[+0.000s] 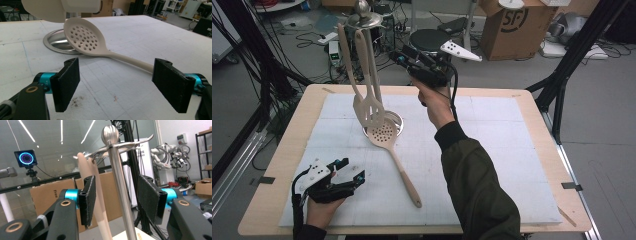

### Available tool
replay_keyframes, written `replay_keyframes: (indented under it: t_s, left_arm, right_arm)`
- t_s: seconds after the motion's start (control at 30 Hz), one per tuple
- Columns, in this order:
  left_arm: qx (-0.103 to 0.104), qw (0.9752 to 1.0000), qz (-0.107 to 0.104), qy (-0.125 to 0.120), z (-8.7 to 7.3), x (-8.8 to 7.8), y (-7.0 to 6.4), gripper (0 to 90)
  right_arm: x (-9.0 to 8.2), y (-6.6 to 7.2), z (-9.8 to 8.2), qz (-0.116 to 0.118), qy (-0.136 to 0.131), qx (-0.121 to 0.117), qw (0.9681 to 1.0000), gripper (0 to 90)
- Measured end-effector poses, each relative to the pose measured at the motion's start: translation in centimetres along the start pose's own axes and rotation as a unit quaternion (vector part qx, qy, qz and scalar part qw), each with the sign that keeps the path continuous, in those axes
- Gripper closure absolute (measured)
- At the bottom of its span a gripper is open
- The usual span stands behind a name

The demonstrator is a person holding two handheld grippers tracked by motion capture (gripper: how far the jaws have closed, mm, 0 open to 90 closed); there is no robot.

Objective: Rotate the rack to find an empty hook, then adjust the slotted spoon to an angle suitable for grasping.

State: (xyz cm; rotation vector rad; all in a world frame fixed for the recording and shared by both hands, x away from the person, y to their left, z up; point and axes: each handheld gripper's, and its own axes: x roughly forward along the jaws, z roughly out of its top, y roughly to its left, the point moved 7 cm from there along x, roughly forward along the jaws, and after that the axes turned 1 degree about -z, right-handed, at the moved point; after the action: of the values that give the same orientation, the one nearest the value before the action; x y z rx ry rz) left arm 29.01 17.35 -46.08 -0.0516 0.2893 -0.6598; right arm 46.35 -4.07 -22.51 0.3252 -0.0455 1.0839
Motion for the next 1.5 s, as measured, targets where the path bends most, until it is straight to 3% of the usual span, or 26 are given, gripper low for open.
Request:
replay_keyframes:
  t_s: [0.33, 0.63, 0.8, 1.07, 1.33, 1.5]
  left_arm:
    - [0.001, 1.0, 0.002, -0.001, 0.1, -0.2, 0.0, 22.9]
    - [0.004, 1.0, 0.006, -0.004, 0.2, -0.3, -0.2, 22.9]
    - [0.006, 1.0, 0.004, -0.001, 0.2, -0.2, -0.3, 22.9]
    - [0.007, 1.0, 0.003, -0.003, 0.2, -0.4, -0.3, 22.9]
    - [0.007, 0.9999, 0.005, -0.006, 0.3, -0.4, -0.4, 22.9]
    - [0.009, 0.9999, 0.004, -0.002, 0.2, -0.4, -0.4, 22.9]
  right_arm:
    - [-1.0, 1.4, -1.3, 0.015, 0.012, 0.006, 0.9998, 46.1]
    - [-2.1, 2.1, -3.2, 0.012, 0.029, 0.012, 0.9994, 46.0]
    - [-2.0, 2.6, -3.6, 0.014, 0.04, 0.002, 0.9991, 46.0]
    - [-2.3, 3.0, -5.3, 0.013, 0.057, 0.007, 0.9983, 45.9]
    - [-2.7, 3.3, -6.8, 0.018, 0.082, 0.013, 0.9964, 48.9]
    - [-2.9, 3.4, -7.9, 0.026, 0.099, 0.017, 0.9946, 46.2]
